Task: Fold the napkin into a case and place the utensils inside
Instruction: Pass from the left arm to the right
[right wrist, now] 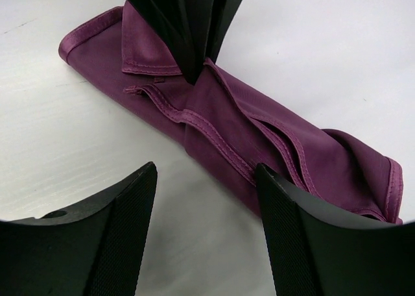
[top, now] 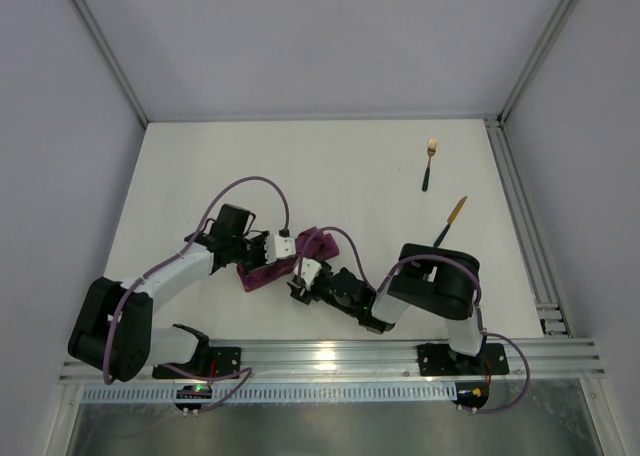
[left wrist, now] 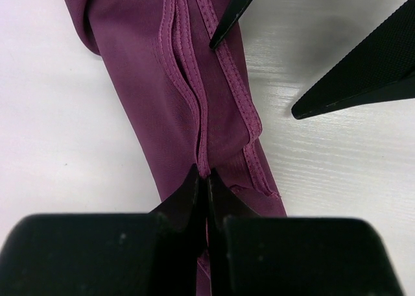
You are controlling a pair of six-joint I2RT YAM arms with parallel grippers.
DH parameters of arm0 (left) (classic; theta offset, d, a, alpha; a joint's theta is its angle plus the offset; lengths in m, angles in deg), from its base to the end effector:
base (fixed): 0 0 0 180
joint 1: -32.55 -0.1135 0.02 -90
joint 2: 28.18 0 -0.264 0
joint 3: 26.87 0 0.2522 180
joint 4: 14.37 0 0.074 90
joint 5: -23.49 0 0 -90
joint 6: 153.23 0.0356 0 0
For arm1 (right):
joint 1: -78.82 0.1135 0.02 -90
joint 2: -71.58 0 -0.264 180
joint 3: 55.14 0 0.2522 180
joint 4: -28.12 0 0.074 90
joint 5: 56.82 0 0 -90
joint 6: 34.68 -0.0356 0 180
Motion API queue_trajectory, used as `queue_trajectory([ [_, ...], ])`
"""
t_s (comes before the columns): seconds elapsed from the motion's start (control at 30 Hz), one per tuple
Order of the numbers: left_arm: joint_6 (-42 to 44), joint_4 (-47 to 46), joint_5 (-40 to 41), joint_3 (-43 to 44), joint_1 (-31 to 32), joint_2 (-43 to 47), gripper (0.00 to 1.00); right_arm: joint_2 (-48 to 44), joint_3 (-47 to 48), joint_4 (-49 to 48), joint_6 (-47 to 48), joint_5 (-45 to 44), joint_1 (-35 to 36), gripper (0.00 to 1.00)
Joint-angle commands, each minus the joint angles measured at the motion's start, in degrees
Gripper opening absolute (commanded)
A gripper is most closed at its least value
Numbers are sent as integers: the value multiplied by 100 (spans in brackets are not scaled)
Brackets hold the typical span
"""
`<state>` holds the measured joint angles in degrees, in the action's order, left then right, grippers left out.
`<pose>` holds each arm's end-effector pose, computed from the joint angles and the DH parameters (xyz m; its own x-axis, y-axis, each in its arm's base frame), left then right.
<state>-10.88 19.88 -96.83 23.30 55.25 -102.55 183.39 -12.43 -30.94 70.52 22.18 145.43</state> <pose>0.2087 -0.1068 0.1751 -0.0235 0.7507 -0.6602 0.9748 0.1638 0.1515 0.1314 0.2867 0.1040 0.1499 -0.3018 -0.9415 -0.8156 0.5005 -0.2903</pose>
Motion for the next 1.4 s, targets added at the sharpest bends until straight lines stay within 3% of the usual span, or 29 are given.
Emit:
queue_trajectory([
  [0.0,-77,25,-254,86,-37,45,0,-211,50,-2061,395,-191,150,66],
  [0.2,-77,51,-281,86,-46,54,0,-502,163,-1788,651,-420,309,69],
  [0.43,-121,51,-316,78,-46,45,0,-240,629,-1332,686,-402,318,71],
  [0.57,-103,86,-360,86,-46,54,0,103,726,-1568,730,-719,291,73],
  [0.77,-85,113,-395,86,-55,10,0,288,954,-1183,669,-420,212,72],
  [0.9,-7,174,-430,113,-64,1,0,394,963,-1209,563,-473,133,69],
  [1.03,46,262,-483,139,-73,-25,0,385,1060,-823,493,-490,72,44],
  [1.07,38,280,-500,156,-73,-42,0,394,1069,-796,466,-490,45,42],
  [1.23,46,412,-615,279,-116,-174,0,403,937,-892,238,-297,-8,41],
  [1.37,46,403,-588,297,-125,-218,0,342,893,-753,123,115,-25,49],
])
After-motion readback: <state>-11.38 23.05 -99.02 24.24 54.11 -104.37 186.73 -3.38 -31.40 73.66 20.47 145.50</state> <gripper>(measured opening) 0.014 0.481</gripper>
